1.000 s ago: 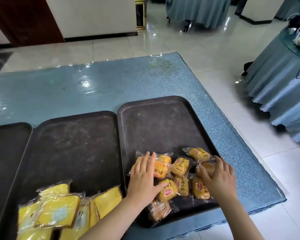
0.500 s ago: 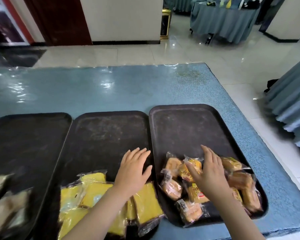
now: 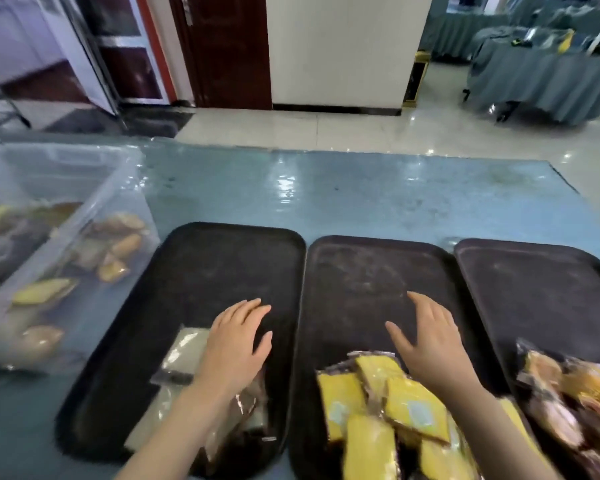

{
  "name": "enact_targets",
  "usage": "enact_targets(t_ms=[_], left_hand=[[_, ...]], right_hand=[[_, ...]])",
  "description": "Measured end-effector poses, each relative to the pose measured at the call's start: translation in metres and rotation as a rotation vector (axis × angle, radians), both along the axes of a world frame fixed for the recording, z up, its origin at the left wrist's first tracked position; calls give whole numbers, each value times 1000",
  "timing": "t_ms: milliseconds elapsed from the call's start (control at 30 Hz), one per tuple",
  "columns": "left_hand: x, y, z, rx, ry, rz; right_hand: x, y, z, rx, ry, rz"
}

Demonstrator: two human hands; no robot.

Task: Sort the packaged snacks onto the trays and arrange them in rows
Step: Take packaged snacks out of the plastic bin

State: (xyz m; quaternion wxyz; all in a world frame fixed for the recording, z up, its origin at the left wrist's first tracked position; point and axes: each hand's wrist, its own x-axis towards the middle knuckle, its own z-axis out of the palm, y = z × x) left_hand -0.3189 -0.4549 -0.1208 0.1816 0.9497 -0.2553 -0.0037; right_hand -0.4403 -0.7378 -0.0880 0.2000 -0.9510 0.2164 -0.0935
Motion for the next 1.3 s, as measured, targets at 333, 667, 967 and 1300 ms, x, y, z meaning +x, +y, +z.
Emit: enact_targets(t_ms=[333,667,967,1300], left_hand=[[60,164,35,-72,35,108],[107,173,96,-102,-45,-81],[173,252,126,-132,-97,-84],[292,403,138,120,-23,-90]], right_hand=[[70,155,8,32,23,57],[138,210,35,37,-2,211],[199,276,71,17,-8,308],[296,428,116,-35,-21,436]])
